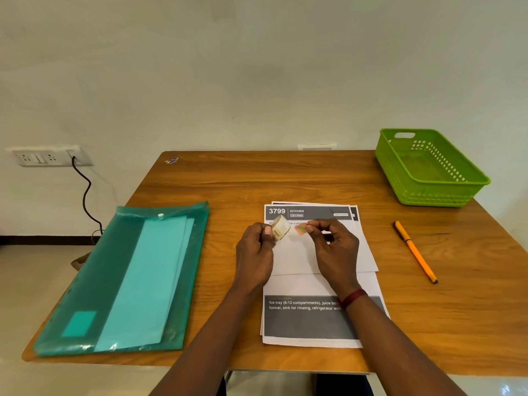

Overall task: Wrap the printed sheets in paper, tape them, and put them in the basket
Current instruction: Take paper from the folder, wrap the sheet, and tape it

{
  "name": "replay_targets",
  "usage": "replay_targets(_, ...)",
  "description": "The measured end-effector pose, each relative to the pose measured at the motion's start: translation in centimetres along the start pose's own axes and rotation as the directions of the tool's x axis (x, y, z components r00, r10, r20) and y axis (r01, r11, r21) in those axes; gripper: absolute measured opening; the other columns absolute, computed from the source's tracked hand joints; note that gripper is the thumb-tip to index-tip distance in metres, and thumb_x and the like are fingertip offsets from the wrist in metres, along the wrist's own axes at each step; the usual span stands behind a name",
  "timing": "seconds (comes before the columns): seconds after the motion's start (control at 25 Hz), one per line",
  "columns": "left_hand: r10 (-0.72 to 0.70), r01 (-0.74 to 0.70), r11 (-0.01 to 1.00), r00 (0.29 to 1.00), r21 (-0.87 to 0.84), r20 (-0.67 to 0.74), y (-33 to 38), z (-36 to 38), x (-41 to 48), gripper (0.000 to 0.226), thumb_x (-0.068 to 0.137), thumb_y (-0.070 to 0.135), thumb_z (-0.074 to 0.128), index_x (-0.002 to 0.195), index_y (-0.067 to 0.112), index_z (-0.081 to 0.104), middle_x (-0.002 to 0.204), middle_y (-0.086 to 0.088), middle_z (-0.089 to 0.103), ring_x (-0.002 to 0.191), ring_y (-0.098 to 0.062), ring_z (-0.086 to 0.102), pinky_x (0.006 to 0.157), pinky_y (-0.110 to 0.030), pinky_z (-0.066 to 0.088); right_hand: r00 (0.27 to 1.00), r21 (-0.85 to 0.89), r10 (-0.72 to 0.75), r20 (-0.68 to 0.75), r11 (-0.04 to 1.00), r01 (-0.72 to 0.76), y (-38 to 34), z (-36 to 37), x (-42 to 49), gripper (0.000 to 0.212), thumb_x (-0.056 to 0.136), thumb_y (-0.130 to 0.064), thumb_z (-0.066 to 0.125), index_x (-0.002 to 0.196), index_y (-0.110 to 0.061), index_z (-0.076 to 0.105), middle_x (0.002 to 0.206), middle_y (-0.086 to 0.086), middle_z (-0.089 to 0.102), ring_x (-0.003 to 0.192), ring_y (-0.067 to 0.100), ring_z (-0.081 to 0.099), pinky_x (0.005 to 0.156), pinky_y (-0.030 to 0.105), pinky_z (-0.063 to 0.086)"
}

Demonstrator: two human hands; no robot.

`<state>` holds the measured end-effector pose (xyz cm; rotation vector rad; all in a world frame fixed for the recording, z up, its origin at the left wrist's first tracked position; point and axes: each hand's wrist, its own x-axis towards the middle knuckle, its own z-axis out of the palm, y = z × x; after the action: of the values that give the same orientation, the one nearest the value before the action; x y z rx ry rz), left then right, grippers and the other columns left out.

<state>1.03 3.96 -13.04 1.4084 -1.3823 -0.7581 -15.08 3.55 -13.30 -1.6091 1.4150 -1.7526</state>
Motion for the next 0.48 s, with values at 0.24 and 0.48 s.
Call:
replay_targets(0.24, 0.062, -0.025, 0.96, 0.99, 0.278, -0.124, -0.5, -2.6, 4.6, 0.02, 0.101, 0.021, 0.051, 0.104, 0.007, 0.065, 0.105, -0.01, 0.063, 0.089, -0.017, 0.054, 0.069, -0.025, 0.035, 0.996, 0.008, 0.088, 0.014, 0.996, -0.088, 0.2, 0.1, 0.0, 0.016, 0.083, -0.013, 0.076, 0.097, -0.021, 0.075, 0.092, -0.014, 0.072, 0.087, 0.001, 0.066, 0.072, 0.017, 0.053)
replay_targets(0.48, 0.056, 0.008, 0.854, 0.992, 0.52, -0.109, -2.1, -4.7, 9.2, 0.021, 0.098, 0.014, 0.055, 0.116, 0.007, 0.065, 0.123, -0.01, 0.061, 0.108, -0.024, 0.057, 0.085, -0.026, 0.042, 0.993, -0.027, 0.112, 0.047, 0.993, -0.111, 0.1, 0.1, 0.1, 0.015, 0.081, -0.014, 0.076, 0.093, -0.024, 0.074, 0.089, -0.017, 0.071, 0.084, -0.001, 0.066, 0.074, 0.012, 0.051)
